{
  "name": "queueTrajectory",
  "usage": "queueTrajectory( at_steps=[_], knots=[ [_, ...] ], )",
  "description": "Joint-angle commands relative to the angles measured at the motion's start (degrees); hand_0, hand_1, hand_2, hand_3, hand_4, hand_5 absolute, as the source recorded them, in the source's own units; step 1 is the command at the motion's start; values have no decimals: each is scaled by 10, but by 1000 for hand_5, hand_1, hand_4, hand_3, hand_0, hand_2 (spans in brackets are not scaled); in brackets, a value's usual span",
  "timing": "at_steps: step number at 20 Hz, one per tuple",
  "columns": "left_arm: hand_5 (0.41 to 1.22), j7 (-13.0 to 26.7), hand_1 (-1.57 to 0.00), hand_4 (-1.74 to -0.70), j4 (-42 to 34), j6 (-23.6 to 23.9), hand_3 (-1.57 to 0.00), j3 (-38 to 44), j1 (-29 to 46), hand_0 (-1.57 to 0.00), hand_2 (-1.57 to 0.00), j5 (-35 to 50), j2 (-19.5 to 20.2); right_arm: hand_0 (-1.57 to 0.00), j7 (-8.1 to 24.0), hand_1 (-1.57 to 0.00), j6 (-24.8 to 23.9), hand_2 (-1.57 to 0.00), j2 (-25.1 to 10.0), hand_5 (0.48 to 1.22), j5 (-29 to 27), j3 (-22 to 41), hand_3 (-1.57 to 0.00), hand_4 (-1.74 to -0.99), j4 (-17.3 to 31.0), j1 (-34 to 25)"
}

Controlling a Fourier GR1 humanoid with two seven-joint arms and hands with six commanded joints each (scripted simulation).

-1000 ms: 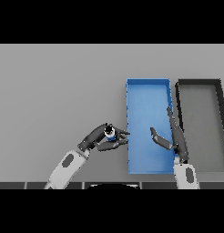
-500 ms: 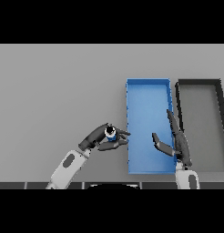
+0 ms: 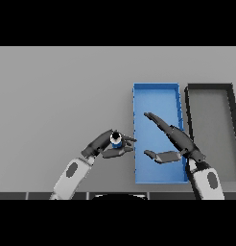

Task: Pick up the blue pipe and place it into the blue bin.

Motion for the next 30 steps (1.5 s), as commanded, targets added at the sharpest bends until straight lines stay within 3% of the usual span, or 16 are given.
queueTrajectory(
  at_steps=[1, 4, 8, 16, 19, 21, 25, 27, 30],
  knots=[
    [1221, 1, -1571, -1467, 0, -2, -1571, -1, 2, -1571, -1571, -3, -4, 1, 13, -4, 9, -81, -6, 558, 2, 10, 1, -1281, 2, -23],
    [1221, 2, -1571, -1467, 4, -5, -1571, 1, 1, -1571, -1571, -18, -14, 1, 32, -2, 26, -44, -5, 559, 5, 41, 1, -1298, -2, -65],
    [1221, -9, -1571, -1466, 9, -24, -1571, 15, -2, -1571, -1571, -16, -20, 1, 81, 0, 36, -45, 29, 555, -15, 83, 1, -1282, 27, -128],
    [1221, 14, -1571, -1469, 16, -47, -1571, 35, -4, -1571, -1571, -22, -37, -23, 121, -32, 59, -83, 62, 521, -1, 114, 1, -1186, 88, -232],
    [1221, 13, -1571, -1465, 9, -51, -1571, 34, 4, -1571, -1571, -36, -40, -69, 133, -108, 71, -166, 77, 497, 3, 121, -44, -1204, 124, -268],
    [1221, 17, -1571, -1517, 11, -58, -1571, 40, 4, -1571, -1571, -37, -43, -323, 126, -362, 80, -377, 88, 485, 7, 127, -242, -1278, 141, -279],
    [1221, 41, -1571, -1645, 5, -58, -1571, 44, 9, -1571, -1571, -48, -41, -1015, 120, -1015, 77, -1042, 108, 550, 3, 134, -872, -1514, 156, -287],
    [1221, 30, -1571, -1677, 12, -66, -1523, 53, 10, -1571, -1571, -37, -52, -1215, 114, -1215, 72, -1233, 114, 650, -7, 138, -1021, -1581, 151, -281],
    [1221, 20, -1571, -1707, 6, -87, -1490, 57, 19, -1571, -1571, -19, -60, -1389, 93, -1389, 65, -1398, 114, 929, -8, 153, -1250, -1648, 153, -270]
  ],
)
